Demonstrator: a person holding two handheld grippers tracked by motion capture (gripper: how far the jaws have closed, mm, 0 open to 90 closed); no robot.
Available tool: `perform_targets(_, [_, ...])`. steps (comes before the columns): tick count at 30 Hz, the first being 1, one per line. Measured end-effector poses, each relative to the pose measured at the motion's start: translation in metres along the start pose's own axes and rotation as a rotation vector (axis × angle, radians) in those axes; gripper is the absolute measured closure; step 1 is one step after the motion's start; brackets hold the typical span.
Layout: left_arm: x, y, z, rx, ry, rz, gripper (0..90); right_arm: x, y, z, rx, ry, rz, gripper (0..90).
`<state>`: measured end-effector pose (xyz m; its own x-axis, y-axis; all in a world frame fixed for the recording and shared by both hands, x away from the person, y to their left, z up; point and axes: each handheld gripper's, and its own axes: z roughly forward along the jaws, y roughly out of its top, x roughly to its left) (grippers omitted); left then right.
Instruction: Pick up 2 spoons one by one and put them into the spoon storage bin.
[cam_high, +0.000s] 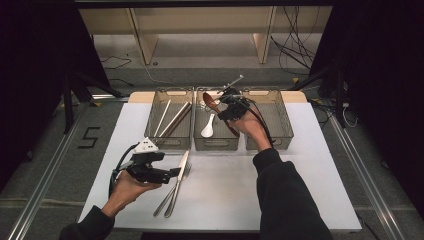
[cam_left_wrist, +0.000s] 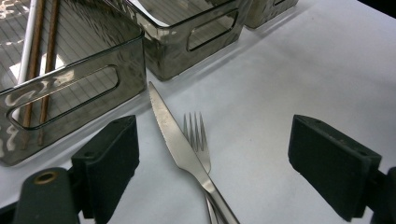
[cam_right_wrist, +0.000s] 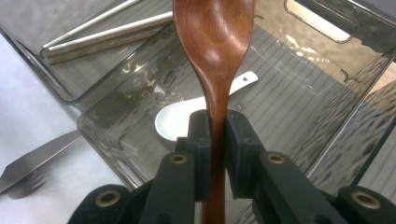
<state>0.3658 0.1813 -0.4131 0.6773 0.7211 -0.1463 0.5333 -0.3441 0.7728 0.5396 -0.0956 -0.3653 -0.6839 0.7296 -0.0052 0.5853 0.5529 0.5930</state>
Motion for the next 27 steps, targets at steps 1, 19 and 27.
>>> perform_targets(1, [0.000,0.000,0.000,0.001,0.000,-0.001,16.1,0.000,0.000,0.001,0.001,0.002,-0.003,81.8])
perform_targets(19, [0.000,-0.001,0.002,0.025,-0.001,0.001,16.1,0.000,0.010,0.023,0.029,-0.014,0.022,67.9])
perform_targets(27, [0.000,-0.002,0.007,0.071,0.011,-0.012,16.1,0.004,0.003,0.004,-0.001,0.017,0.006,55.2])
